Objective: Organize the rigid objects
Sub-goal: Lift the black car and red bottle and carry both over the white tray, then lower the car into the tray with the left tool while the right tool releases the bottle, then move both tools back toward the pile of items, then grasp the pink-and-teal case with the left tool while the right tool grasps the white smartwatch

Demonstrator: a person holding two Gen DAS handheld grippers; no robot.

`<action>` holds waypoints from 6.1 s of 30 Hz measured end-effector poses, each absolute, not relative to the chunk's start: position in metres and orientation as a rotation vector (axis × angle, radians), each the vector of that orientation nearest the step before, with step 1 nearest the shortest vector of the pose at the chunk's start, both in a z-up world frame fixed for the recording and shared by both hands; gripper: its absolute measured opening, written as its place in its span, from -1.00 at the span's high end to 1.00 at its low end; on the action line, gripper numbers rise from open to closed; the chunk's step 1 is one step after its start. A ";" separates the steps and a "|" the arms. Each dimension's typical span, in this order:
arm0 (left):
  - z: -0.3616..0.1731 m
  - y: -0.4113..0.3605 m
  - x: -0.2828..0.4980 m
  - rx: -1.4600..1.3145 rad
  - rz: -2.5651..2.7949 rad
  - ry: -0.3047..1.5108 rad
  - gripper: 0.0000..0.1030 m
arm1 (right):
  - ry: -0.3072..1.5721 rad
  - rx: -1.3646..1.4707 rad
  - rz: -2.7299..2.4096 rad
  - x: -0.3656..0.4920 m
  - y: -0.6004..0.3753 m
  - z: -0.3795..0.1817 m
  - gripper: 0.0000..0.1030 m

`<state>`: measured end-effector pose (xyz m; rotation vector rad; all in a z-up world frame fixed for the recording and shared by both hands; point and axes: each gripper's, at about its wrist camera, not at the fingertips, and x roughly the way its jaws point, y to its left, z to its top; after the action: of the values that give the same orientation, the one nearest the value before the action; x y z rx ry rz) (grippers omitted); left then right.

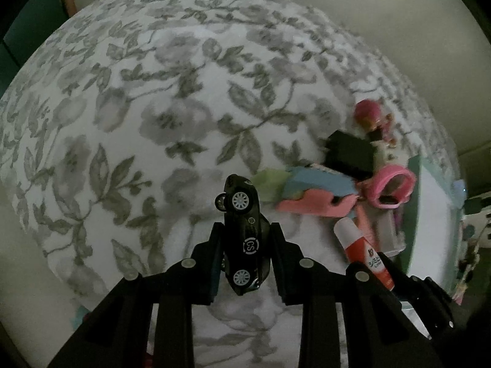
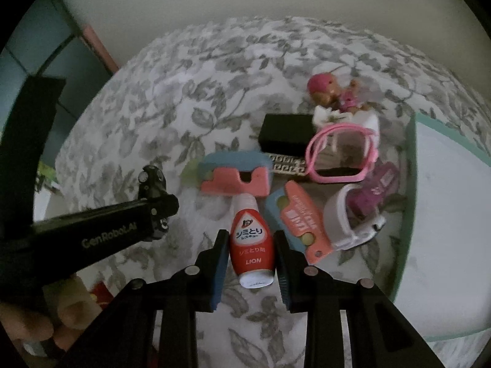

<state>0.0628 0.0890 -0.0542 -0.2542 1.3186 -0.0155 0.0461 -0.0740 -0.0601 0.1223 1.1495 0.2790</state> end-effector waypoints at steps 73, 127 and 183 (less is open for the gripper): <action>-0.066 -0.215 0.111 0.143 -0.312 1.286 0.04 | 1.056 0.423 -0.486 0.027 -0.350 -0.083 0.40; -0.016 0.060 0.110 -0.221 0.083 1.038 -0.80 | 0.910 0.222 -0.280 0.036 -0.261 -0.043 -0.96; -0.084 -0.005 0.134 0.063 -0.141 1.357 -0.44 | 1.141 0.232 0.015 0.074 -0.148 -0.082 -0.27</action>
<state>0.1338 -0.0049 -0.0843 0.0634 1.3570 -0.1408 0.0744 -0.1482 -0.0820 0.2317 1.1406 0.0147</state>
